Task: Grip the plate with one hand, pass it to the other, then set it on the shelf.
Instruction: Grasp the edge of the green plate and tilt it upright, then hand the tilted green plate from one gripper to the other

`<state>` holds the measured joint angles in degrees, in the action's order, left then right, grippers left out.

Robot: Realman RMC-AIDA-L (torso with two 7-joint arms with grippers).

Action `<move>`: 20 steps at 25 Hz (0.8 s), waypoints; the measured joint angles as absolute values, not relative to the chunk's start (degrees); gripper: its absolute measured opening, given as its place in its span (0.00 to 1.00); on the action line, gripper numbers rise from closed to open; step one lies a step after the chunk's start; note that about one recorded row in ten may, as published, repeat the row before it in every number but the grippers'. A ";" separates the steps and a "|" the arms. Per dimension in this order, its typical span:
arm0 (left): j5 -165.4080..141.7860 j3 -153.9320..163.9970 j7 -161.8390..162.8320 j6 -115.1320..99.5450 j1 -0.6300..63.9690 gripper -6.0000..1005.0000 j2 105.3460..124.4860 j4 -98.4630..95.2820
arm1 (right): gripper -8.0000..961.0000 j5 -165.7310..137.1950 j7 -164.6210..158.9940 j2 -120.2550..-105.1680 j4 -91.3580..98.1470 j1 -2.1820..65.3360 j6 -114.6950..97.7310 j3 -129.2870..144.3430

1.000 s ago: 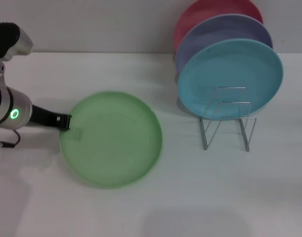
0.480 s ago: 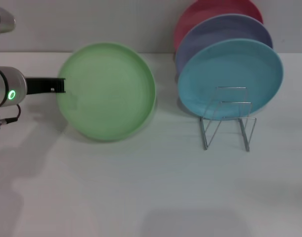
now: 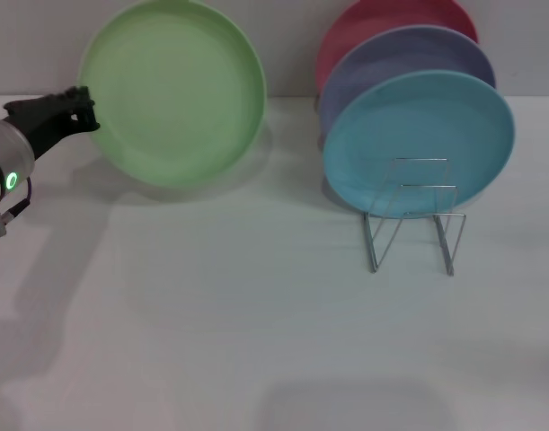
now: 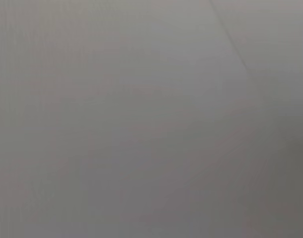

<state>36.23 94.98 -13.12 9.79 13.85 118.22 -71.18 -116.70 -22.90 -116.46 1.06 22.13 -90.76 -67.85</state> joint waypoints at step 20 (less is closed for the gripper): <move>36.21 117.93 -3.30 -55.87 12.37 0.04 118.21 -40.64 | 0.65 -116.79 -22.76 -117.29 1.14 21.62 -91.53 -67.67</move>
